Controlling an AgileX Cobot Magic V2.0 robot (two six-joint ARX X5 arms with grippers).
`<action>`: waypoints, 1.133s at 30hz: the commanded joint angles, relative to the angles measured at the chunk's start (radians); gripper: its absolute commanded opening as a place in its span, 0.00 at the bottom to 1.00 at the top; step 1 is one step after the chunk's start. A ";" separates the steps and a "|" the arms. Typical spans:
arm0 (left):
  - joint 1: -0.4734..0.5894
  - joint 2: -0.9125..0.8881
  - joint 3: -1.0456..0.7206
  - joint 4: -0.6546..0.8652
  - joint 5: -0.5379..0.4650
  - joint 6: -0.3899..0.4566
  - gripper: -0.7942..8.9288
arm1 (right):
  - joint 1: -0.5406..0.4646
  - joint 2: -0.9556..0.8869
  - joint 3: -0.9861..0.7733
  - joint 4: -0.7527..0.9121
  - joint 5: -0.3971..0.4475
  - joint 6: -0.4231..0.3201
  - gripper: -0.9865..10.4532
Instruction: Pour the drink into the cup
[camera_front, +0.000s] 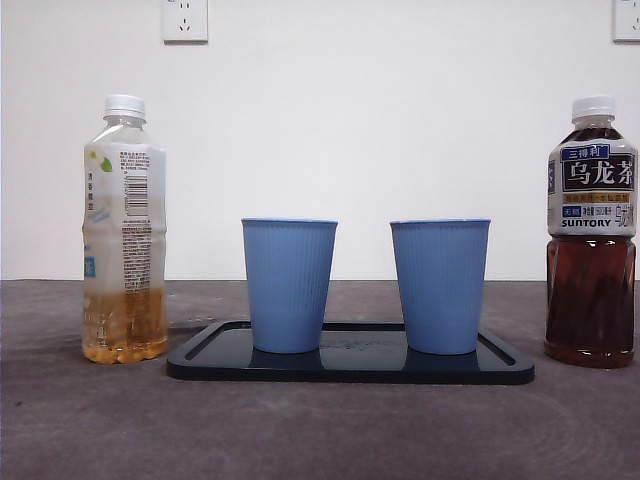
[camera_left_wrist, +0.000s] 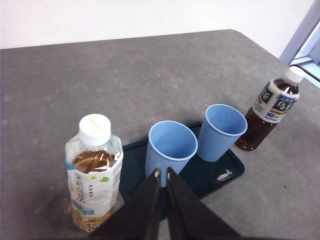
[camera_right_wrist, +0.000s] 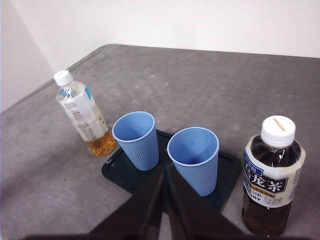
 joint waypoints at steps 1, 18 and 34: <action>-0.005 0.002 0.016 0.010 0.005 0.021 0.12 | 0.004 0.002 0.013 0.008 -0.005 -0.030 0.10; -0.005 0.002 0.016 0.012 0.005 0.016 0.54 | 0.004 0.001 0.013 0.008 0.006 -0.022 0.48; -0.007 0.026 0.015 -0.058 0.005 0.019 0.53 | 0.004 0.028 -0.033 0.007 0.098 0.016 0.53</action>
